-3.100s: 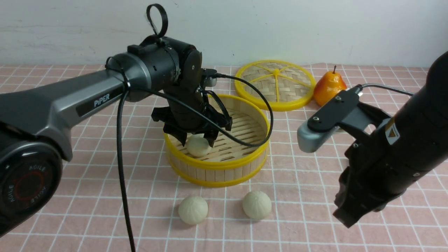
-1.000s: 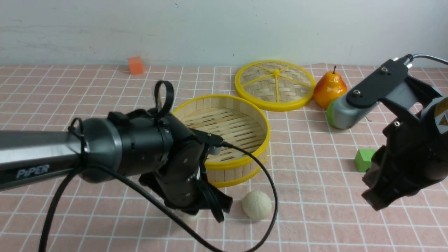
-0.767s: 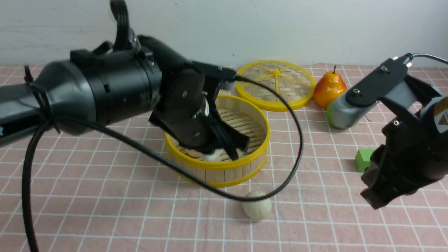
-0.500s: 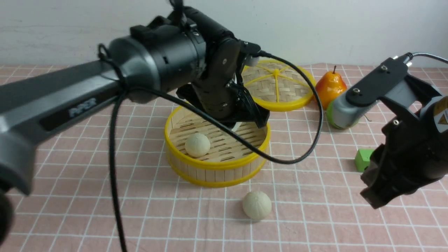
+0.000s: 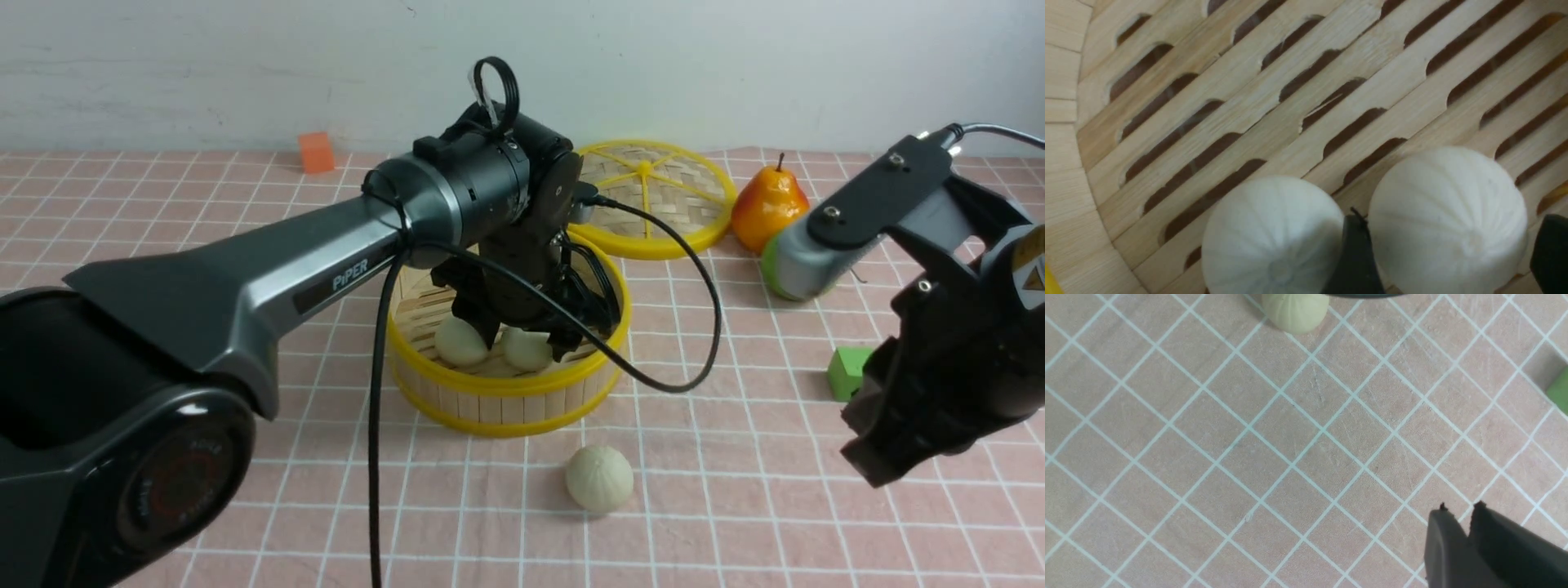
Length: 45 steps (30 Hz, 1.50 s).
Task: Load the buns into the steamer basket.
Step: Use the right arm to grab a steamed stuffed bun
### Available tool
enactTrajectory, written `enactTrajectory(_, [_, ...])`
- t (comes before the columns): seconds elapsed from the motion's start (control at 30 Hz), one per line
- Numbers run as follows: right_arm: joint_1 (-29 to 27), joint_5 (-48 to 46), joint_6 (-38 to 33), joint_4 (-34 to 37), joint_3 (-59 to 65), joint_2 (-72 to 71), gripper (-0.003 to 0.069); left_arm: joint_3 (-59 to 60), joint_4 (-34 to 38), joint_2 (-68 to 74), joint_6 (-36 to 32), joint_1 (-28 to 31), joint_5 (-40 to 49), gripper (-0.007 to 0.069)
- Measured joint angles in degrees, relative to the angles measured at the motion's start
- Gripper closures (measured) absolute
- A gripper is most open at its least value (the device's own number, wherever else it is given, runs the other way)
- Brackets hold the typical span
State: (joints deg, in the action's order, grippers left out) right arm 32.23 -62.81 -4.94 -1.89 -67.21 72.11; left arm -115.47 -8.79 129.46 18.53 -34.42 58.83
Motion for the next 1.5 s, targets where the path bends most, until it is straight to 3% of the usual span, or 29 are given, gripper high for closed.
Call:
enactTrajectory(0.27, [0.0, 0.5, 1.1, -1.7, 0.0, 0.0, 0.0547, -3.1, 0.5, -2.2, -2.2, 0.0, 6.5, 0.0085])
enactTrajectory(0.5, [-2.6, 5.1, 5.7, -3.4, 0.0, 0.0, 0.0526, -6.2, 0.3, -15.0, -4.1, 0.0, 11.5, 0.0109])
enactTrajectory(0.7, [-7.3, 12.0, 3.4, 0.8, -0.1, 0.9, 0.0452, -5.2, -1.8, -30.9, -4.1, 0.0, 12.6, 0.0243])
enactTrajectory(0.8, [-7.2, 11.7, -1.4, 6.2, -1.5, 4.3, 0.0362, 0.3, -2.2, -42.2, -2.7, 0.0, 12.6, 0.0391])
enactTrajectory(0.97, [-4.2, 9.3, -5.0, 9.7, -3.9, 9.1, 0.0271, 12.2, -1.0, -55.9, -2.3, 0.0, 12.6, 0.0545])
enactTrajectory(1.07, [-0.3, 7.9, -5.5, 9.8, -7.3, 14.0, 0.0221, 25.1, 0.3, -66.2, -1.3, 0.0, 12.6, 0.0627])
enactTrajectory(1.27, [6.5, 5.9, -5.2, 6.0, -14.7, 24.0, 0.0186, 50.4, 0.9, -85.7, 4.4, 0.0, 8.1, 0.0638])
enactTrajectory(1.5, [8.9, 6.0, -1.1, 2.4, -19.7, 33.7, 0.0186, 61.8, 0.7, -95.7, 7.1, 0.0, 4.8, 0.0638])
